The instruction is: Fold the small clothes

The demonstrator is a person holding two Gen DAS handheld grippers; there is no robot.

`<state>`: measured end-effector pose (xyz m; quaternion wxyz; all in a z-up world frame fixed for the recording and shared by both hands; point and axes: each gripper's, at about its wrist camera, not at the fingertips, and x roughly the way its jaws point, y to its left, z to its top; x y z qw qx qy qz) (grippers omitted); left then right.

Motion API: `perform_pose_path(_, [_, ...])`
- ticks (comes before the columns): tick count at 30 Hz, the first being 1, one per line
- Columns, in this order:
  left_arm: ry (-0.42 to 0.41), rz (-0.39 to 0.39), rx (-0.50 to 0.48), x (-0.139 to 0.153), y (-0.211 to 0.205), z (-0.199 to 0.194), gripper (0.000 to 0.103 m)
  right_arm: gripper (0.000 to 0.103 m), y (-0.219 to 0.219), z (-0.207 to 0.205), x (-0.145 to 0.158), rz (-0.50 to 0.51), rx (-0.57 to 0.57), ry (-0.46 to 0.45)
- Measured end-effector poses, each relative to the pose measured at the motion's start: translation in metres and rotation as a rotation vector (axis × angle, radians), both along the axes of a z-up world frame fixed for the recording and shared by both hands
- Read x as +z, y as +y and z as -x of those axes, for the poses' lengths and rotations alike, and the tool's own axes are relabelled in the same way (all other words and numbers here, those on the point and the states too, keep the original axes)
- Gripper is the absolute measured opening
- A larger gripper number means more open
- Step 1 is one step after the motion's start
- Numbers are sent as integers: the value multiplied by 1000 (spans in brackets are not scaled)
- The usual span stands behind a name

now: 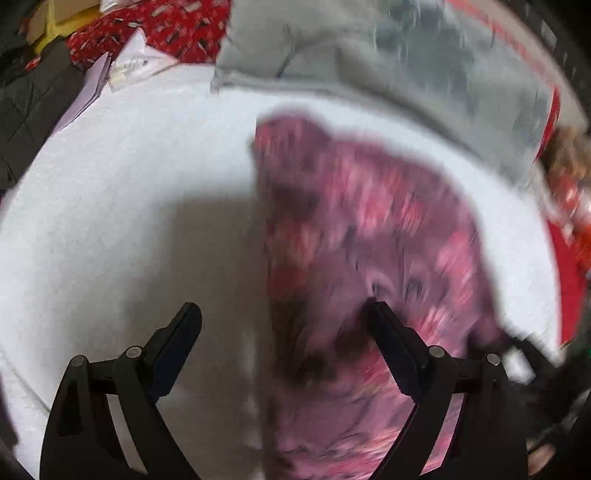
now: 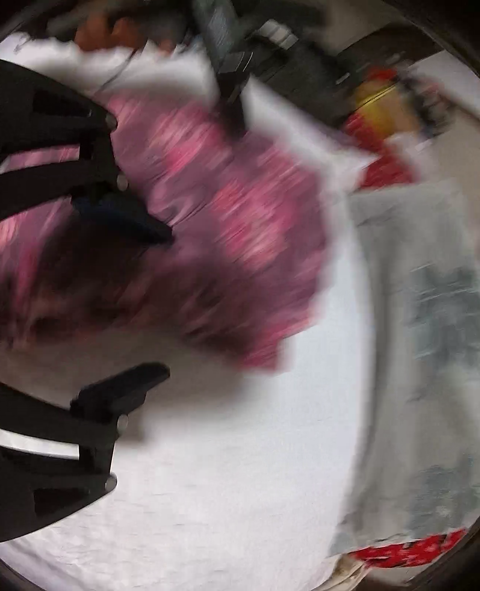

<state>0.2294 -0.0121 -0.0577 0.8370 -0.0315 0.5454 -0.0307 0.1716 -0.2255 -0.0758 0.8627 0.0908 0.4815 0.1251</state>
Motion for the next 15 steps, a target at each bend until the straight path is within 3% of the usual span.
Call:
perform_pose_path(7, [-34,-29,-9,10,0,23,93,86,2,9,13,96,-53,76])
perform_pose_path(9, [-35,-42,-19,9,-2,29,93,103,-5,15,9,129,-84,108])
perform_pose_path(12, [-18,-30,-12,4,-1,33,93,103,-24,23,-7,3,-147,178])
perform_pose_path(15, [1,-4,5,2,2,37,93,103,-24,27,-6,20,-140,165])
